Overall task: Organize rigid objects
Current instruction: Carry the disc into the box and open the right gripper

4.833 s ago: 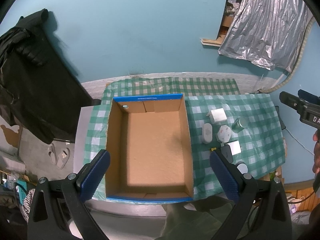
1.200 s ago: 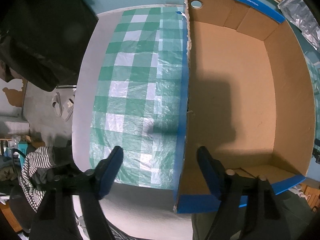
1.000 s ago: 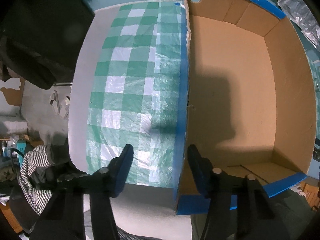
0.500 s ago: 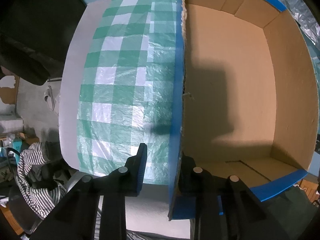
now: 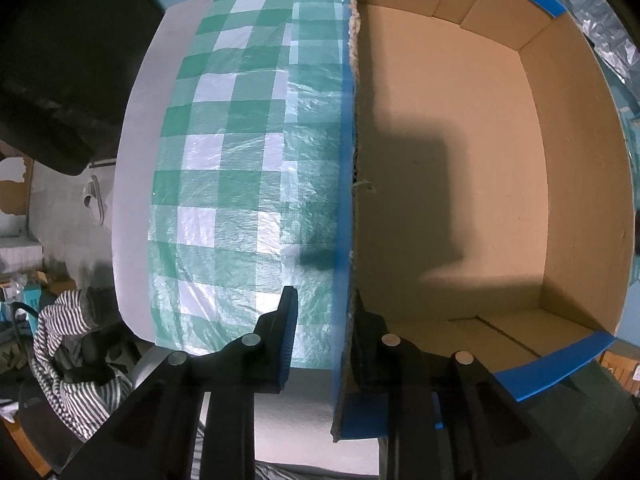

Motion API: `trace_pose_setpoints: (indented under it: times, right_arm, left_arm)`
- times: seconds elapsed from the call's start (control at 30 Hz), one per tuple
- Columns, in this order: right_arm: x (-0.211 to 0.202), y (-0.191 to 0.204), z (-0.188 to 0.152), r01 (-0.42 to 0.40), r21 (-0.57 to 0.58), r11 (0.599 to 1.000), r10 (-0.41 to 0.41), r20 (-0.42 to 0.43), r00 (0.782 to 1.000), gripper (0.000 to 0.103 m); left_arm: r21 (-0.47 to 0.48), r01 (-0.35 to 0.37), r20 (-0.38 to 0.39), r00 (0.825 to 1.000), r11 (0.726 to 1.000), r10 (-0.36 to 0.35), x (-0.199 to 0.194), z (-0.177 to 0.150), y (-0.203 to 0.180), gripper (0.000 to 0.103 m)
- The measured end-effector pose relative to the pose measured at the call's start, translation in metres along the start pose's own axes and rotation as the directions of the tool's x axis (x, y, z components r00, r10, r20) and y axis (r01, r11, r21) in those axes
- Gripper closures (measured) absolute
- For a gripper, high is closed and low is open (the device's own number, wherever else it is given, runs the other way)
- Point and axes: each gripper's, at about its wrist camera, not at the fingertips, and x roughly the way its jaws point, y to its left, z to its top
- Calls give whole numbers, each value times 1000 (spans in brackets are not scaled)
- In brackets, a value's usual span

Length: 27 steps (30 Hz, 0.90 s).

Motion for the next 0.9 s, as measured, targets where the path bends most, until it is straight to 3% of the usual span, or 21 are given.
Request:
trace_pose_setpoints:
  times: [0.27,0.37,0.53,0.9]
  right_arm:
    - [-25,56,52,-37,-105,994,43,50,998,41]
    - [-63,55,57,-47,-151,987,57,67,996,41]
    - [-79,92,93,-44,-247,968,68,88,994,41]
    - [-59,154,141,-17,-370,929,41,59,997,41]
  left_arm:
    - [16,10,-3,1000,1000,-10,0,-2,-3,86]
    - [22,10,-5,1000,1000,-10,0,-3,-4,86]
    - [33,8,-5,1000,999,-8,0,-1,-5,86]
    - [47,22,24,999,999,-23,-8,6,-13,86]
